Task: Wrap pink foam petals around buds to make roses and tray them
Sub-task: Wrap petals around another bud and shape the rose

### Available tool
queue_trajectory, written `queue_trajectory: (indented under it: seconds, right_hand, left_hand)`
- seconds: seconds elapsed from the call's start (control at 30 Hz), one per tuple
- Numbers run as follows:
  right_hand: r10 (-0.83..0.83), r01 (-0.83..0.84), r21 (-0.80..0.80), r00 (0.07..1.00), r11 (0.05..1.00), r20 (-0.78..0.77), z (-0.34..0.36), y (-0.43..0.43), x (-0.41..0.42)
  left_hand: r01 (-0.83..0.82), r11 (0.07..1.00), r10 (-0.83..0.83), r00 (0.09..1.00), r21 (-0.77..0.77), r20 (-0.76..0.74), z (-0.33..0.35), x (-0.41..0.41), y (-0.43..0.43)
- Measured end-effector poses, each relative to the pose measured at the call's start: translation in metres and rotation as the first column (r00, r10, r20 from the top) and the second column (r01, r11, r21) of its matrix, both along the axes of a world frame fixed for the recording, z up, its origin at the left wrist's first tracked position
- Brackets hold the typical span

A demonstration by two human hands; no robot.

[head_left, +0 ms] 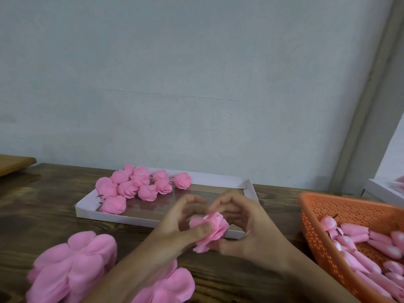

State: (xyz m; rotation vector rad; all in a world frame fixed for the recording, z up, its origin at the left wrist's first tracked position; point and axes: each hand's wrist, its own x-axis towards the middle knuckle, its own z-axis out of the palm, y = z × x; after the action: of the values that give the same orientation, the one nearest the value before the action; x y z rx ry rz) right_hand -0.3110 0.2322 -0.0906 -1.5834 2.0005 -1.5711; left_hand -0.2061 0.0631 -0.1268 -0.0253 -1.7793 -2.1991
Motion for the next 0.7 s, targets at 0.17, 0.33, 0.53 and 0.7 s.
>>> queue_trajectory:
  seconds: [0.17,0.33,0.53,0.7]
  right_hand:
    - [0.029,-0.014,0.117,0.991,0.993,-0.132,0.0039,-0.0007,0.0067]
    - [0.034,0.001,0.181,0.981,0.984,-0.190,0.0060,-0.0006,0.0061]
    - [0.066,-0.004,0.249,0.968,0.969,-0.241,0.0058,0.0007,0.0057]
    - [0.056,0.003,0.239,0.969,0.971,-0.241,0.0057,-0.0002,0.0055]
  left_hand:
    - [0.270,0.962,-0.273,0.960,0.047,0.064,-0.0017,0.0030,-0.0015]
    - [0.385,0.916,-0.371,0.919,-0.109,0.131,0.0004,0.0069,-0.0052]
    - [0.381,0.847,-0.368,0.923,-0.370,0.109,0.0065,0.0106,-0.0032]
    - [0.332,0.895,-0.328,0.942,-0.299,0.064,0.0064,0.0094,-0.0002]
